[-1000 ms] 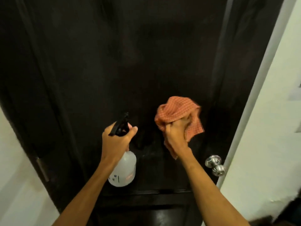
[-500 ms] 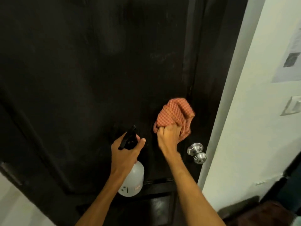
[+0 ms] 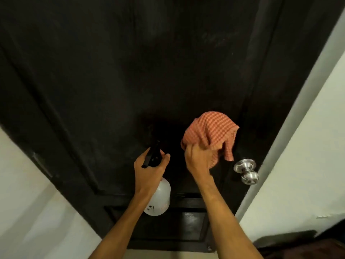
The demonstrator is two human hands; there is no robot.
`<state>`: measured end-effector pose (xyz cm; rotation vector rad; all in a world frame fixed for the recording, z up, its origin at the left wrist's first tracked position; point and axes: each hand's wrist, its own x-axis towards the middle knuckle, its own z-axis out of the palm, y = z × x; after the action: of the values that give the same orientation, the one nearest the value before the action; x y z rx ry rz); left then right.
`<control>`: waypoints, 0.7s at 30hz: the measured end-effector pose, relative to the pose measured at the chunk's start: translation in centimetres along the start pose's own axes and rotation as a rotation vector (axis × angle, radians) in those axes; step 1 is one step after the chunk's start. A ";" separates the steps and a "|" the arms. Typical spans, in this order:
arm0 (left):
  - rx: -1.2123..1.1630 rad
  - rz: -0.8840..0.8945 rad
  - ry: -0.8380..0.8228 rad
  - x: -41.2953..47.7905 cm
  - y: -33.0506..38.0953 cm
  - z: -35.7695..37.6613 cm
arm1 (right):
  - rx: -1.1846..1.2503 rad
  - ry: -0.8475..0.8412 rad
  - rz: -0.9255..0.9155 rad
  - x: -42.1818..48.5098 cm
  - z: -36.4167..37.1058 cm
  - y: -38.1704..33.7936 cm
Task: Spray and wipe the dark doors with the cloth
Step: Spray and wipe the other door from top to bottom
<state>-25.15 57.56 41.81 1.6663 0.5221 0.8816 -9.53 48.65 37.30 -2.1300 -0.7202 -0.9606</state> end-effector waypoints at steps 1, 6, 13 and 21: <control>-0.007 -0.017 0.009 -0.2 -0.6 -0.5 | 0.034 0.033 0.090 -1.9 1.4 0.3; 0.014 -0.069 0.097 0.1 -3.7 -4.9 | 0.515 -0.179 0.635 -5.2 0.5 -4.0; 0.101 -0.063 0.232 0.3 -8.8 -12.5 | 0.055 -0.075 -0.133 -0.7 4.6 -11.4; 0.092 -0.081 0.325 1.8 -12.0 -20.3 | 0.281 -0.359 -0.422 -2.6 10.8 -20.6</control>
<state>-38.57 74.85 32.84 1.5789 0.8564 1.0892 -21.10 69.02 37.18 -1.9527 -1.4375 -0.6318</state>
